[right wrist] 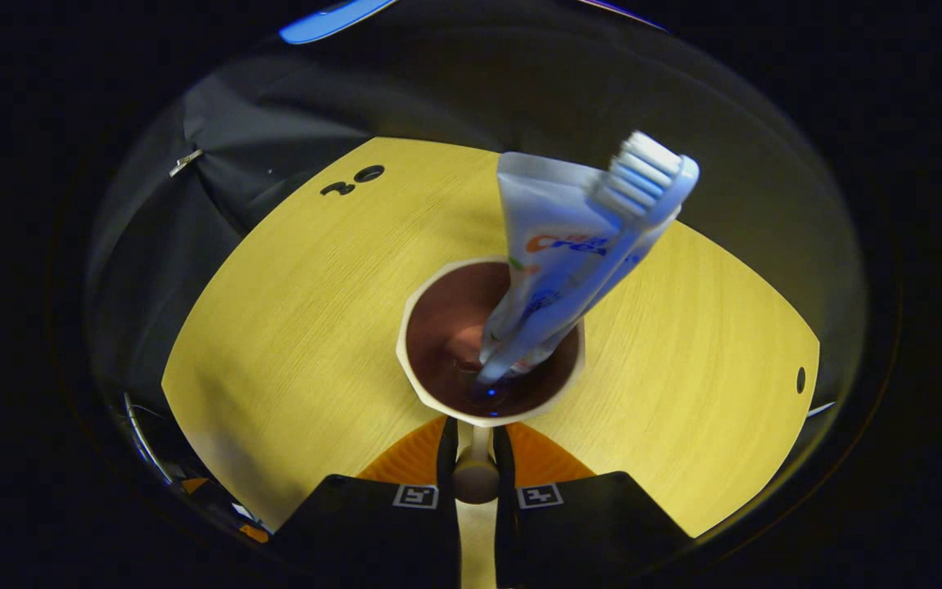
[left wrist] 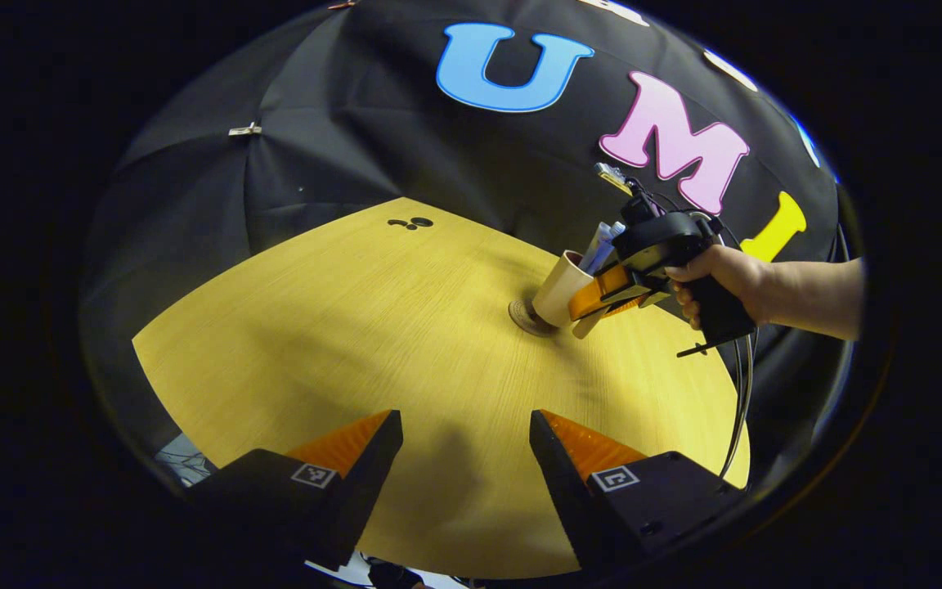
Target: Put the toothbrush and toothpaste on the desktop into the cup, then pick up the cup and place it on the coaster on the desktop.
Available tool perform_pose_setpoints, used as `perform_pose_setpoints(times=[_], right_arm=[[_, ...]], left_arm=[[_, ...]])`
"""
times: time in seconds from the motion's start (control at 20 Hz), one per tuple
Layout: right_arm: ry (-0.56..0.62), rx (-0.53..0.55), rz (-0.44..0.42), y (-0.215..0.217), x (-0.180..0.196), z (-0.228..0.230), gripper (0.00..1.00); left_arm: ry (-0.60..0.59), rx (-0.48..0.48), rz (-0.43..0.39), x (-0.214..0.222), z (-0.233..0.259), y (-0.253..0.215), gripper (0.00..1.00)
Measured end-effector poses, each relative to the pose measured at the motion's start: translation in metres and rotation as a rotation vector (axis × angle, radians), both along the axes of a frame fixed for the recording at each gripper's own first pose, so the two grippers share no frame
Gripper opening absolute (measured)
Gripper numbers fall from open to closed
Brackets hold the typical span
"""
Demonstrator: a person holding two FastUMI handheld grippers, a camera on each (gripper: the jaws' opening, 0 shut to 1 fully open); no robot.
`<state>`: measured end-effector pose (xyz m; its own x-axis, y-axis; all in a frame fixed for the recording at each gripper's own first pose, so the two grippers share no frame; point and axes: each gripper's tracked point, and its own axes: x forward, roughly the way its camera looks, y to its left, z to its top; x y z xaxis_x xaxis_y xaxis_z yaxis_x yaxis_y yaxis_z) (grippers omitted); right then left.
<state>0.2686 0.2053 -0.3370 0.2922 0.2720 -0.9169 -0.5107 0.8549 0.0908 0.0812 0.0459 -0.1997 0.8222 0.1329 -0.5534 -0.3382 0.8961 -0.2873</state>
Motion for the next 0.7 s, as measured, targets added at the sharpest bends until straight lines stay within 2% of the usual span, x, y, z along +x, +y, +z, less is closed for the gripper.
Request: perform_pose_setpoints(times=[0.25, 0.3, 0.35, 0.4, 0.45, 0.5, 0.7], right_arm=[[0.023, -0.020, 0.004, -0.006, -0.003, -0.002, 0.20], [0.014, -0.020, 0.001, -0.005, -0.002, 0.000, 0.14], [0.013, -0.025, 0.002, -0.005, 0.000, -0.002, 0.26], [0.016, -0.031, 0.006, -0.005, -0.002, -0.001, 0.14], [0.010, -0.035, 0.013, -0.005, -0.002, -0.002, 0.29], [0.008, -0.039, 0.021, -0.006, -0.003, -0.001, 0.23], [-0.017, 0.017, -0.014, -0.004, -0.001, 0.016, 0.30]], left_arm=[[0.019, 0.036, -0.006, -0.004, -0.003, 0.004, 0.97], [0.022, 0.037, -0.007, -0.010, -0.004, 0.004, 0.97], [0.025, 0.039, -0.006, -0.015, -0.005, 0.005, 0.97], [0.028, 0.039, -0.005, -0.018, -0.006, 0.006, 0.97], [0.028, 0.039, -0.004, -0.019, -0.005, 0.006, 0.97], [0.026, 0.039, -0.001, -0.019, -0.005, 0.007, 0.97], [0.015, 0.043, -0.009, -0.020, -0.001, 0.008, 0.97]])
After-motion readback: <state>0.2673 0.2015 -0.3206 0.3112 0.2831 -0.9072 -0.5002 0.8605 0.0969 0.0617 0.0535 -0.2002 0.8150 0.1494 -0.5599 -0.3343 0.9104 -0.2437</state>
